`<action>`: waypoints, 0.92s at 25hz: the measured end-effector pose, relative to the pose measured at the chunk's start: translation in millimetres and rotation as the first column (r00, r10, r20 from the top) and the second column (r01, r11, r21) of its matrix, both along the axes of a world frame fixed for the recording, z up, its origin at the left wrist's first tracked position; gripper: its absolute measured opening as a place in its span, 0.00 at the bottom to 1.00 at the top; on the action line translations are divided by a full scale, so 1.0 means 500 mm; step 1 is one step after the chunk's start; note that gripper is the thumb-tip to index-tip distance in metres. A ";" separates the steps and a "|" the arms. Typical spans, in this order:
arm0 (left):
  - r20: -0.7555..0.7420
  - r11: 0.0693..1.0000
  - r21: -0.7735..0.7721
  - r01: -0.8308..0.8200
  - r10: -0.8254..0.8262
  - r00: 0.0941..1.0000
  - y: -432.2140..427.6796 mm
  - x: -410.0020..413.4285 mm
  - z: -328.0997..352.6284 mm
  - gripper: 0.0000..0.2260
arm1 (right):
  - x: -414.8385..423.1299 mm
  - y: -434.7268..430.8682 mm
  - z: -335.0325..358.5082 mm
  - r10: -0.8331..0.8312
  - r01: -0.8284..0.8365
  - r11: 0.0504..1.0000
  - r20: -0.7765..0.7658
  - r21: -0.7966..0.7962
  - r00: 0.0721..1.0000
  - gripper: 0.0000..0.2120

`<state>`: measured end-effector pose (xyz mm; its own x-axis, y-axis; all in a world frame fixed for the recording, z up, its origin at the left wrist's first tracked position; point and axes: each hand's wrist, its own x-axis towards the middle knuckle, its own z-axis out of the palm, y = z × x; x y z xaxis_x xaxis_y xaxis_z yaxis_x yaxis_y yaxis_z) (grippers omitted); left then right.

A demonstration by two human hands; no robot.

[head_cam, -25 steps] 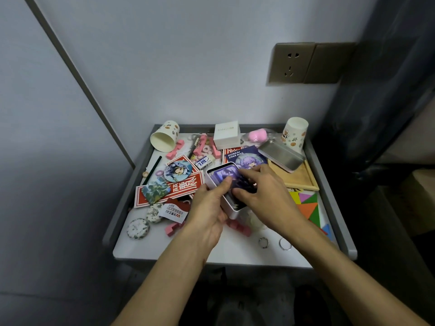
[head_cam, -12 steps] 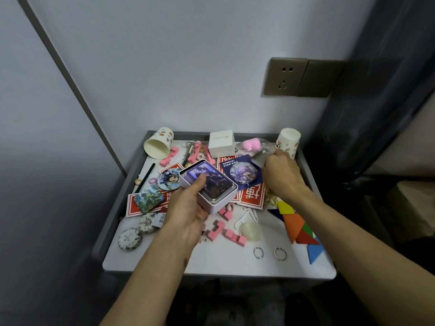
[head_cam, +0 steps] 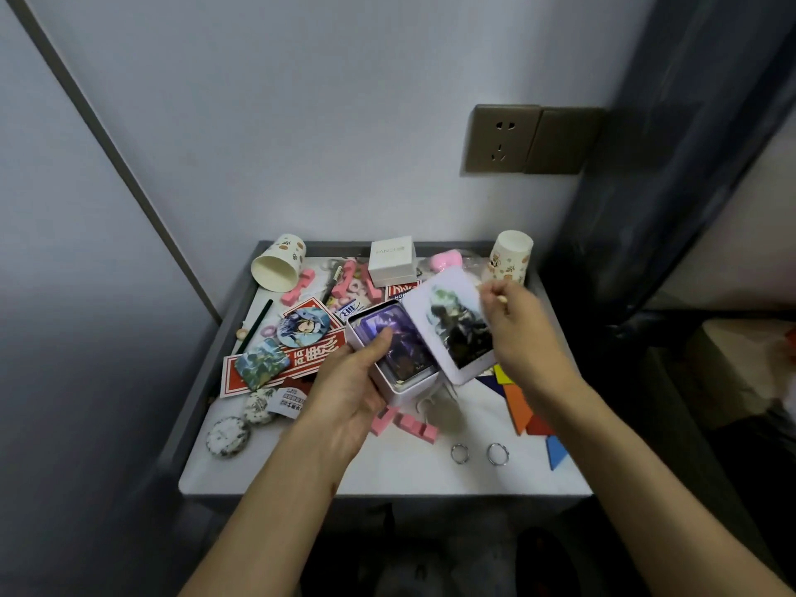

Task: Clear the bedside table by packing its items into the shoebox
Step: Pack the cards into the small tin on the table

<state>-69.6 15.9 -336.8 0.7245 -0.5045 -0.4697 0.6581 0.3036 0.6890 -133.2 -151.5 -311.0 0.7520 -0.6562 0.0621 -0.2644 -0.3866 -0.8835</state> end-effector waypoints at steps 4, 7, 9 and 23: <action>-0.022 0.999 -0.025 0.021 -0.022 1.000 -0.021 -0.011 0.005 0.09 | 0.000 0.014 -0.023 0.053 -0.036 0.973 -0.067 0.228 0.996 0.10; -0.011 0.997 -0.058 0.044 -0.044 0.999 -0.029 -0.013 0.003 0.12 | -0.009 0.020 -0.022 0.189 -0.167 0.966 -0.099 0.198 0.977 0.14; 0.014 0.997 -0.045 0.065 -0.064 0.998 -0.032 -0.013 -0.004 0.14 | -0.016 0.030 -0.021 0.275 -0.269 0.962 -0.190 0.055 0.943 0.28; -0.068 0.985 -0.170 0.020 -0.032 0.997 -0.045 -0.021 0.003 0.24 | -0.020 0.073 -0.025 0.203 -0.277 0.888 -0.226 -0.368 0.953 0.36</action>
<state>-80.2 -6.8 -335.4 0.6781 -0.5991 -0.4257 0.7125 0.3936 0.5810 -143.4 -114.8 -323.5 0.9059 -0.4040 0.1271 -0.2563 -0.7619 -0.5948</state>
